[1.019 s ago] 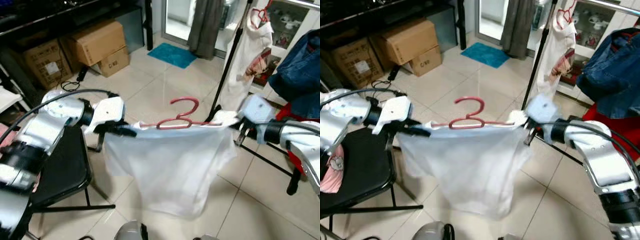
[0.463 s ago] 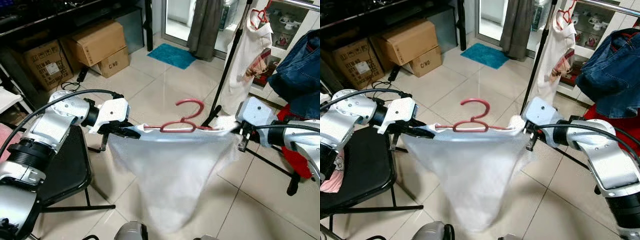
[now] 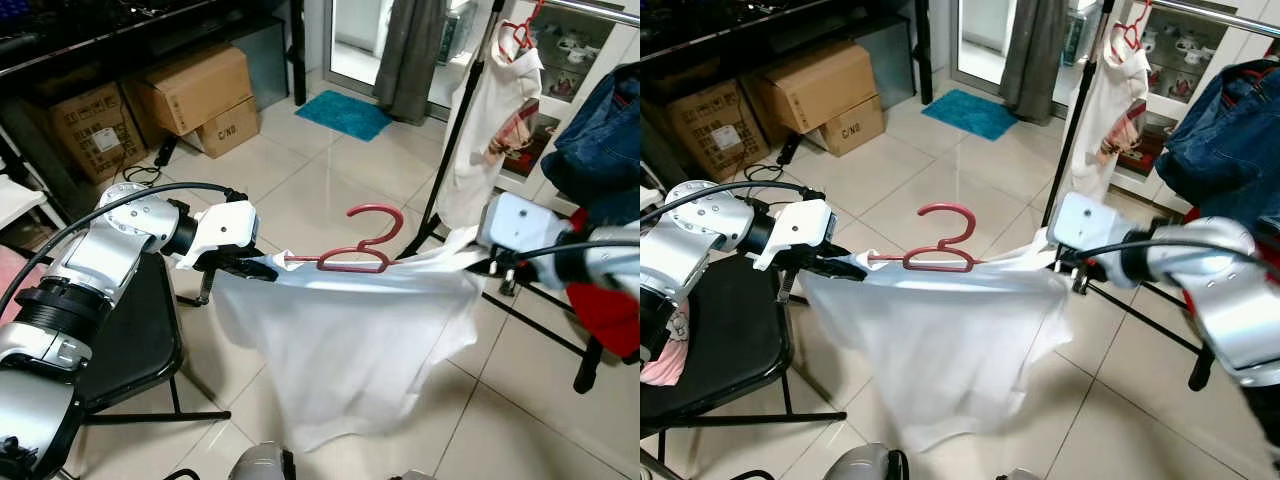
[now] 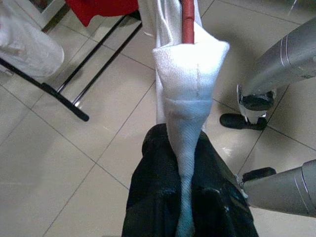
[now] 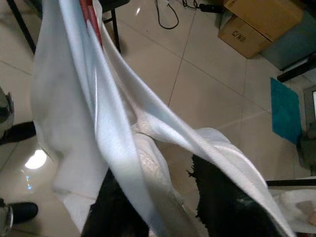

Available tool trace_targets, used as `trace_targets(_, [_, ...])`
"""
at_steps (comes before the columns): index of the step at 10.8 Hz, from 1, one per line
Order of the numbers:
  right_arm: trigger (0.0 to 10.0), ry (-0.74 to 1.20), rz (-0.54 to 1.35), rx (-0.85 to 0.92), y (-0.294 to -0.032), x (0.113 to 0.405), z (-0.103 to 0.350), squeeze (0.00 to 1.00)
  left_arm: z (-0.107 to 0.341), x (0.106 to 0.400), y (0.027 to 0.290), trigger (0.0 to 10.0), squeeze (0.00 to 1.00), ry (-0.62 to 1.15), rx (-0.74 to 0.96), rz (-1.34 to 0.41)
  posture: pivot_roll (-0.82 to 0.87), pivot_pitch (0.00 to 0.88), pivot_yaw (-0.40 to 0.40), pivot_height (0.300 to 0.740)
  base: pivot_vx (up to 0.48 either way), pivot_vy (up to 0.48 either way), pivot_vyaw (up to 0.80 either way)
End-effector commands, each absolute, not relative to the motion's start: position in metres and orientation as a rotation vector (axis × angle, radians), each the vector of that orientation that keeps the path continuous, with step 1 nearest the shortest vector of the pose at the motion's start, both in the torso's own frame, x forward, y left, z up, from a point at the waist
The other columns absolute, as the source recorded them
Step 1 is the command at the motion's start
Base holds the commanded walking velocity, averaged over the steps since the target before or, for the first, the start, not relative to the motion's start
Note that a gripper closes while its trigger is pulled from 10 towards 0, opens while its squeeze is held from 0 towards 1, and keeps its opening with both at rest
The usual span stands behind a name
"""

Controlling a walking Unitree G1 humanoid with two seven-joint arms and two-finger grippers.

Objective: Hang hanger

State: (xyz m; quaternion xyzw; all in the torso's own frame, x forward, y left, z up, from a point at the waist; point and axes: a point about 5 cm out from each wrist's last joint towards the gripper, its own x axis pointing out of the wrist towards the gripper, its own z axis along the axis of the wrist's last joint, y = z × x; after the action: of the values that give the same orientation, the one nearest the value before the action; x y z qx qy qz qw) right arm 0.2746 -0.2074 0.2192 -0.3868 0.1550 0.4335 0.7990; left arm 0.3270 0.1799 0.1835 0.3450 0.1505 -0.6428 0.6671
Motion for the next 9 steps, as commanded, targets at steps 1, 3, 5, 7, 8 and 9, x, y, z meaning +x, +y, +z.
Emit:
trace_targets(1, [10.0,0.315,0.949,-0.867,-0.204,0.273,0.227,1.0,0.191,0.331,0.18,0.0,0.0,0.342,0.814,-1.427,0.01,0.007,0.032,0.74,0.0,0.0,0.0])
trace_targets(3, [10.0,0.325,0.957,-0.908,-0.205,0.273,0.232,1.0,0.19,0.333,0.181,0.0,0.0,0.352,0.816,-1.405,0.0,0.007,0.029,0.74,0.0,0.0,0.0])
trace_targets(5, [10.0,0.349,0.982,-0.947,-0.206,0.27,0.233,1.0,0.191,0.334,0.182,0.0,0.0,0.352,0.827,-1.396,0.0,0.006,0.027,0.74,0.0,0.0,0.0])
trace_targets(7, [10.0,0.326,1.068,-0.912,-0.195,0.263,0.237,1.0,0.194,0.338,0.179,0.0,0.0,0.323,0.834,-1.376,0.0,0.006,0.028,0.74,0.0,0.0,0.0])
trace_targets(8, [10.0,0.331,1.088,-0.909,-0.192,0.261,0.236,1.0,0.197,0.341,0.176,0.0,0.0,0.286,0.839,-1.357,0.0,0.006,0.029,0.74,0.0,0.0,0.0])
trace_targets(9, [10.0,0.33,1.091,-0.909,-0.191,0.261,0.235,1.0,0.198,0.342,0.175,0.0,0.0,0.279,0.833,-1.356,0.0,0.006,0.029,0.74,0.0,0.0,0.0])
